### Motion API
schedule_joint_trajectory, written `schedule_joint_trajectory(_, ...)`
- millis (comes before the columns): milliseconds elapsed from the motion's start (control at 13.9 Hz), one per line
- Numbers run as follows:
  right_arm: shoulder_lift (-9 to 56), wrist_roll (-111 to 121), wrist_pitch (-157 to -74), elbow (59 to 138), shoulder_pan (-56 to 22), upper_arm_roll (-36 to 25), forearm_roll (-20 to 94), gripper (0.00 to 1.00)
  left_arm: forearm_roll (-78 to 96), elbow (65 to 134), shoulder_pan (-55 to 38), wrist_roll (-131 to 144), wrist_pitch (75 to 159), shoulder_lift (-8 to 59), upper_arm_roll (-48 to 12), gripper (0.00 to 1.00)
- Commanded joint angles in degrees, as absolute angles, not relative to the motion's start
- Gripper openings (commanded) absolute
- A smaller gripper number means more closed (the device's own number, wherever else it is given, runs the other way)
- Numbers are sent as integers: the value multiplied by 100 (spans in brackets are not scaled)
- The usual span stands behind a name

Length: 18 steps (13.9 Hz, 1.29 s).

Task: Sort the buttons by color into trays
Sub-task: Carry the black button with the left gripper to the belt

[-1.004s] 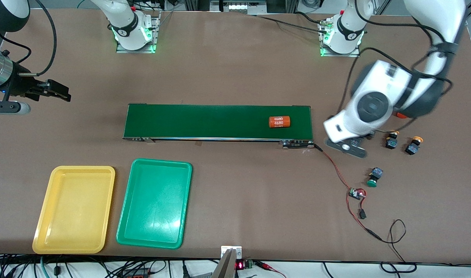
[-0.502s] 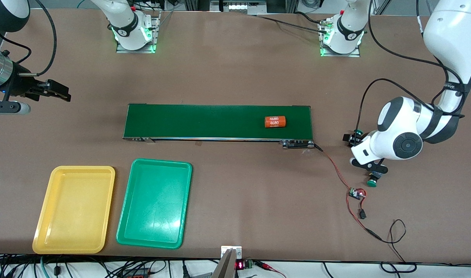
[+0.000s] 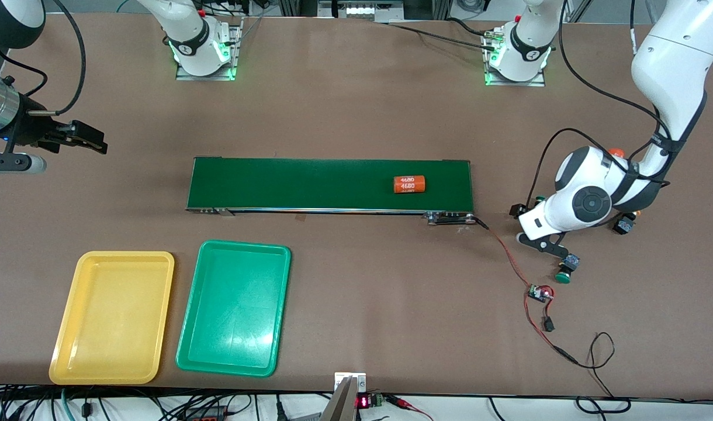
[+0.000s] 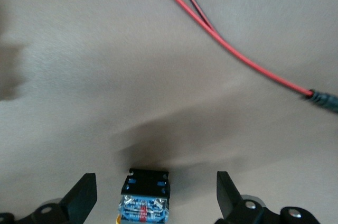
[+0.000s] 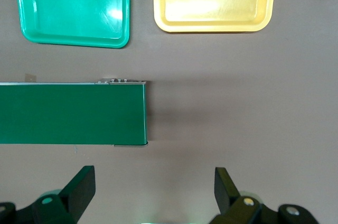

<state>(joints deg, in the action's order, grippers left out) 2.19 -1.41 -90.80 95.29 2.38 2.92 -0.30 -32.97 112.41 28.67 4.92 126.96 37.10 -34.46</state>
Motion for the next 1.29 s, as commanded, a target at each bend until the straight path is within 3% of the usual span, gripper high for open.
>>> schedule_joint_trajectory(0,264,-193,-8991,9413,290,325,44,100,-3630,11329,2953,509,12744,3752,-3437,100)
schedule_joint_trajectory(72,264,-193,-8991,9413,290,325,44,100,-3639,11399,2962,527,12753,3770,-3437,100)
schedule_joint_trajectory(143,264,-193,-8991,9413,290,325,44,100,-3639,11408,2962,519,12736,3753,-3437,86)
schedule_joint_trajectory(215,264,-193,-8991,9413,290,325,44,100,-3639,11417,2962,510,12718,3736,-3445,53)
schedule_joint_trajectory(359,264,-193,-8991,9422,281,325,44,100,-3639,11426,2962,440,12639,3718,-3454,11)
schedule_joint_trajectory(717,264,-193,-8991,9413,281,325,44,100,-3569,11189,2971,448,11964,3393,-3839,7)
schedule_joint_trajectory(1004,264,-193,-8991,9413,281,325,44,100,-2579,10303,2840,737,10874,3428,-4596,7)
schedule_joint_trajectory(1219,264,-202,-8991,9413,272,325,44,100,-1953,10239,2358,1735,10837,3445,-4702,8)
